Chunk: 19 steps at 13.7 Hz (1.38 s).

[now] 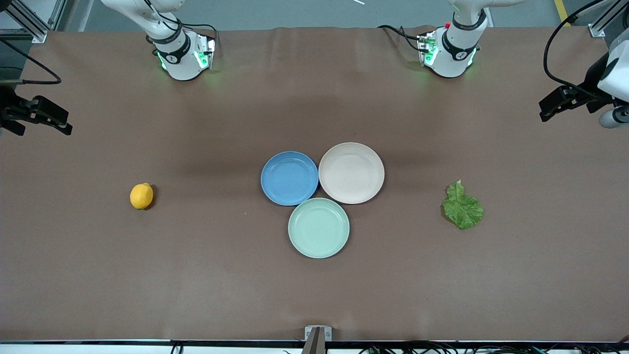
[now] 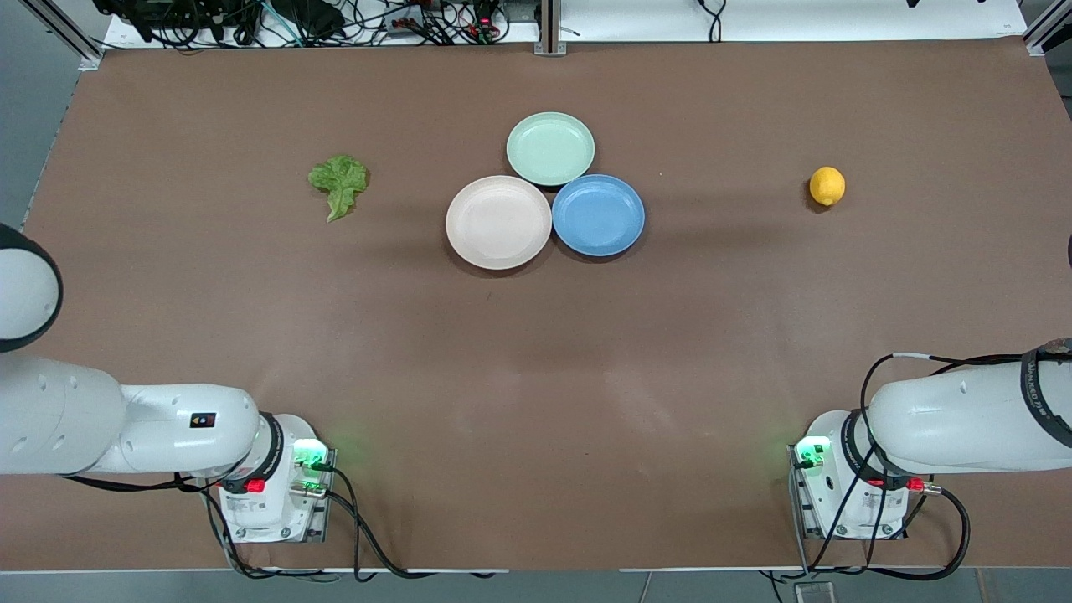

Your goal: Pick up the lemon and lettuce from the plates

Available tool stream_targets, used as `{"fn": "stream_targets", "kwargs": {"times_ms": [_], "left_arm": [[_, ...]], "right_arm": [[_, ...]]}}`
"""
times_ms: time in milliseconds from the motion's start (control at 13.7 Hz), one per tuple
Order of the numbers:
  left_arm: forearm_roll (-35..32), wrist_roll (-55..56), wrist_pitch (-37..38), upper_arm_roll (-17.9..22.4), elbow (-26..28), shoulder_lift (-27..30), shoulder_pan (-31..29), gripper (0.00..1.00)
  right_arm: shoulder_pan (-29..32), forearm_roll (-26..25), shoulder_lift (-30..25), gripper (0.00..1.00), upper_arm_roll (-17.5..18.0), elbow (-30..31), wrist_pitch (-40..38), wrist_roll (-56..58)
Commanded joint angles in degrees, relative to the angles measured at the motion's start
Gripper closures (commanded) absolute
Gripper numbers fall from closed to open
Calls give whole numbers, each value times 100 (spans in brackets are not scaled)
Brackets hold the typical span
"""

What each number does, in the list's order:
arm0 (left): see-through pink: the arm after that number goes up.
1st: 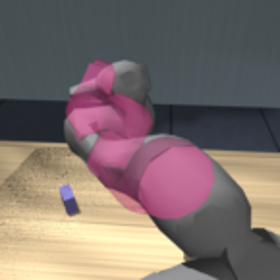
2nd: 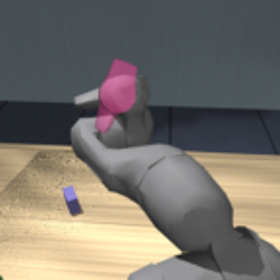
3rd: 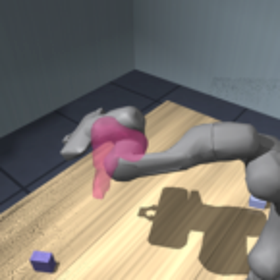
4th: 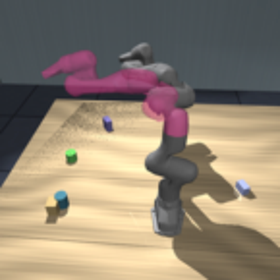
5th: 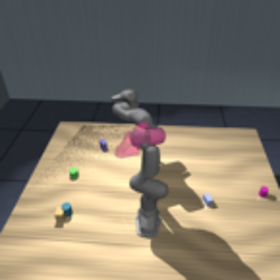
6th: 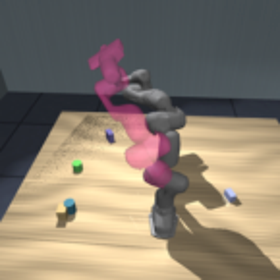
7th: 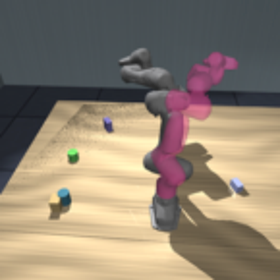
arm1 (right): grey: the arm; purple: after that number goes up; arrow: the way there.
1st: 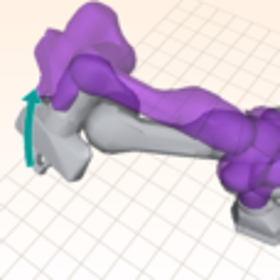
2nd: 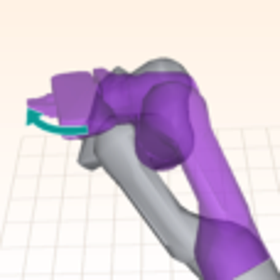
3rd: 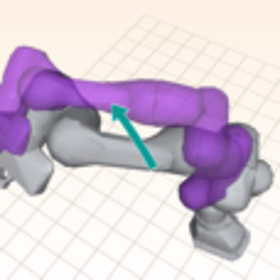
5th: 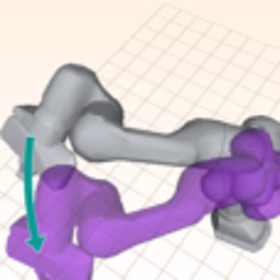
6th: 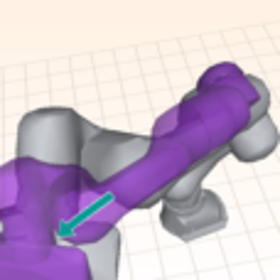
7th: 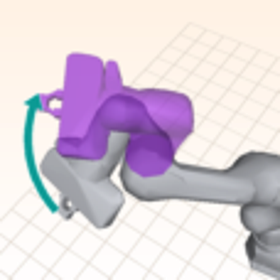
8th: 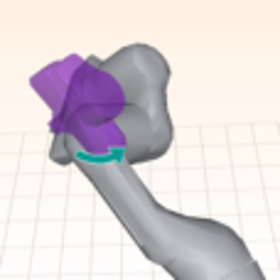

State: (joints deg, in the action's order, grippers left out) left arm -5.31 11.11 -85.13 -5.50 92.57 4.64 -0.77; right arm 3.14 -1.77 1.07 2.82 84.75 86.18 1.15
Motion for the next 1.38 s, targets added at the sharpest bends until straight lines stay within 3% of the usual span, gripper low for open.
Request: {"fn": "stream_targets", "kwargs": {"times_ms": [0, 1311], "left_arm": [[362, -171, -66, 93, 252, 257, 86, 0], [532, -188, -4, 23, -134, 195, 113, 0]], "right_arm": [[55, 72, -186, 0, 43, 227, 118, -27], [46, 72, -195, 0, 61, 191, 83, -36]]}}
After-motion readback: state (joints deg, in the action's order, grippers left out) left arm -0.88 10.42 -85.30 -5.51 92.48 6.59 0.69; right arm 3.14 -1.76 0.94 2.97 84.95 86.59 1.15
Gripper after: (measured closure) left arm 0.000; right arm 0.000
